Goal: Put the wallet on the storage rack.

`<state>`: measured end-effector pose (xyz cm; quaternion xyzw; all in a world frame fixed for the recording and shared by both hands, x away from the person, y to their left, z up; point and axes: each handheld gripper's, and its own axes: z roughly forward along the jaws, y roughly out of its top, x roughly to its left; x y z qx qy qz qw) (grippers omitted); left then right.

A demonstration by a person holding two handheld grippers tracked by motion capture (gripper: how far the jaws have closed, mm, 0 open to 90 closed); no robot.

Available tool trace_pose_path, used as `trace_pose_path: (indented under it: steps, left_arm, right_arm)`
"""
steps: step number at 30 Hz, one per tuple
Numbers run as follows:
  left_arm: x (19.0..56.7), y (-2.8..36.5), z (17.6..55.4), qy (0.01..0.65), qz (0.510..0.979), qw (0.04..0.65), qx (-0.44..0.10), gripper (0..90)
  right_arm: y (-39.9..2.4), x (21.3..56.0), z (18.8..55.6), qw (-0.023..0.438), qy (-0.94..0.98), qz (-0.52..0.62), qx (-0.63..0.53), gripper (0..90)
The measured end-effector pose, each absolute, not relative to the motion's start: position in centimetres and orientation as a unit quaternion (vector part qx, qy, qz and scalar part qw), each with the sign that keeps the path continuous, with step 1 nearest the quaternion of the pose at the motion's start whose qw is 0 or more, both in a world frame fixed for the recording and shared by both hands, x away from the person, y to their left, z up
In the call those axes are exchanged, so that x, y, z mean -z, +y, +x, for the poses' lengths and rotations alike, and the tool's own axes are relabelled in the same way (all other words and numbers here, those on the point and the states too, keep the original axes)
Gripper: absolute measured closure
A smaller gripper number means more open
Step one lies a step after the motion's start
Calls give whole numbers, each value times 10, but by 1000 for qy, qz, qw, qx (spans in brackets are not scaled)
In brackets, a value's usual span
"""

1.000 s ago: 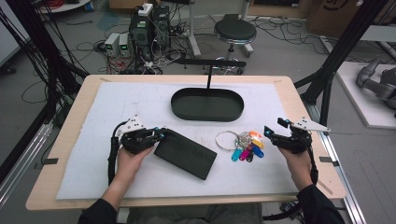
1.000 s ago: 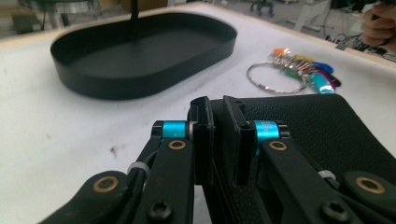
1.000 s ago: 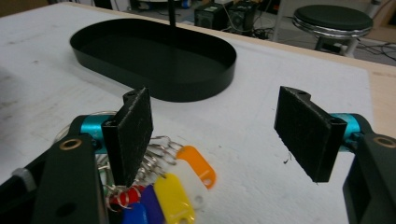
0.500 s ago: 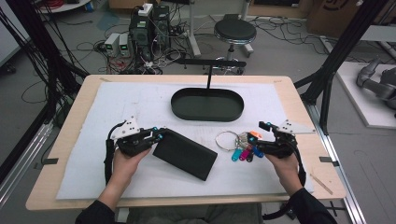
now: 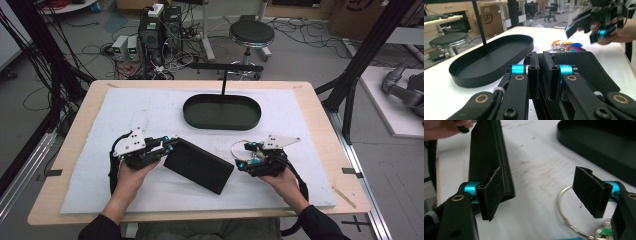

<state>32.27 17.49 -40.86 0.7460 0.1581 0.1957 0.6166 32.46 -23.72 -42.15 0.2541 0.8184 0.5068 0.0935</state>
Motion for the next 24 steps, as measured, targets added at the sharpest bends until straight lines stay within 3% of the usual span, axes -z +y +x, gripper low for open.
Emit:
trace_pose_path:
  steps: [7,11,14,17,18,19,21,24]
  left_arm:
    - [406,175,318,145,742,623,-201,835]
    - [406,175,317,145,740,625,-202,834]
    - [406,175,317,147,739,626,-200,833]
    - [407,175,317,150,740,625,-199,832]
    - [407,175,318,152,740,624,-199,830]
    - [407,176,318,153,741,623,-197,830]
    - [409,178,319,160,744,619,-195,833]
    - [410,181,322,170,746,617,-182,821]
  right_arm:
    - [-213,432,325,41,844,223,-486,269]
    - [-201,437,326,16,854,216,-473,372]
    - [-199,438,326,1,860,205,-467,500]
    - [-202,437,327,-3,859,203,-470,548]
    - [-206,435,328,-15,855,199,-479,638]
    - [-206,435,328,-15,855,199,-479,638]
    - [-211,429,327,-20,851,177,-494,732]
    - [-211,423,322,-11,853,161,-496,757]
